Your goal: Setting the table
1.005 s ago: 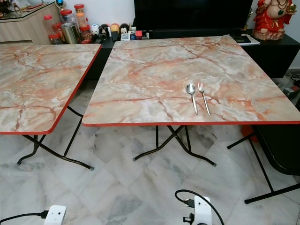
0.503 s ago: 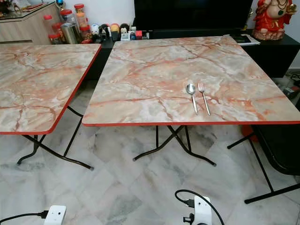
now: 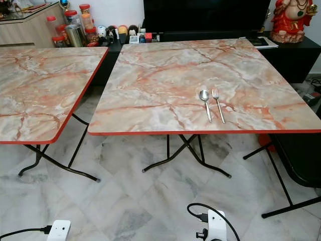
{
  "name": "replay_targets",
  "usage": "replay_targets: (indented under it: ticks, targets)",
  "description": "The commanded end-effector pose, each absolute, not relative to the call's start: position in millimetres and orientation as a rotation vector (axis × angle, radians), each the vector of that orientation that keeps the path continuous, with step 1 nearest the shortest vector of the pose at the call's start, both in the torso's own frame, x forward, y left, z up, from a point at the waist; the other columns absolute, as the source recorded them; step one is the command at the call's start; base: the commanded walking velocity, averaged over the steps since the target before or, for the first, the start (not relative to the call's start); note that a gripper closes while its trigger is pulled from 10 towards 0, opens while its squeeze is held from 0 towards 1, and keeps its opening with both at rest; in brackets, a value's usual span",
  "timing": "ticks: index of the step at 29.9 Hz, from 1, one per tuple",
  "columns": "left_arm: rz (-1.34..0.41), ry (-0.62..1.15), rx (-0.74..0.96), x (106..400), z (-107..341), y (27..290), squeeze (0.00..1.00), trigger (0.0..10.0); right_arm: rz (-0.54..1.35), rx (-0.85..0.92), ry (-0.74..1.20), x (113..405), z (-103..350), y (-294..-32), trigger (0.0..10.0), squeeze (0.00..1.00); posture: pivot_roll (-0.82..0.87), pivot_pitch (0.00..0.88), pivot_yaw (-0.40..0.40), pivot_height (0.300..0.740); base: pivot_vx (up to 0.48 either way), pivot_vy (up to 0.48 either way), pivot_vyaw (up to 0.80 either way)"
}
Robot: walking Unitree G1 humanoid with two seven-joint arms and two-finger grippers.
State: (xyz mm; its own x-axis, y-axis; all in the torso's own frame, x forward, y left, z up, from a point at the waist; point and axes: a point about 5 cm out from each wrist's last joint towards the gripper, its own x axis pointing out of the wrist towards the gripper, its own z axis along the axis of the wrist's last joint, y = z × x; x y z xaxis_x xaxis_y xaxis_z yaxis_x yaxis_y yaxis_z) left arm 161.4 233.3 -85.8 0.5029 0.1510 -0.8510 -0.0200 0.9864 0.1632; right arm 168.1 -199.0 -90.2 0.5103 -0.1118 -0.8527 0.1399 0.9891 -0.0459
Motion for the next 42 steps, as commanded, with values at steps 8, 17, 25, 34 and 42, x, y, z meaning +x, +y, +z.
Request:
replay_targets:
  ticks: [8,17,25,34,42]
  targets:
    - [0.100,1.014,0.022,158.5,-87.7,227.7,0.00,10.0,-0.204,0.043,1.040,142.0,-94.0,-229.1,10.0,0.00,-0.03,0.000,-0.016,0.740,0.000,0.000,0.00]
    - [0.101,1.011,0.014,159.0,-87.5,227.4,0.00,10.0,-0.196,0.042,1.034,142.8,-93.7,-228.5,10.0,0.00,-0.04,0.000,-0.019,0.740,0.000,0.000,0.00]
    - [0.122,0.995,0.010,159.9,-86.9,227.7,0.00,10.0,-0.195,0.046,1.023,145.2,-92.7,-228.4,10.0,0.00,-0.03,0.000,-0.022,0.740,0.000,0.000,0.00]
    - [0.127,0.993,0.015,160.6,-86.2,229.5,0.00,10.0,-0.187,-0.012,1.024,145.9,-92.2,-229.6,10.0,0.00,-0.03,0.000,-0.011,0.740,0.220,0.000,0.17]
    - [0.126,0.997,0.017,160.6,-86.1,230.3,0.00,10.0,-0.213,0.031,1.024,143.3,-93.1,-229.8,10.0,0.00,-0.03,0.000,-0.006,0.740,0.248,0.000,0.00]
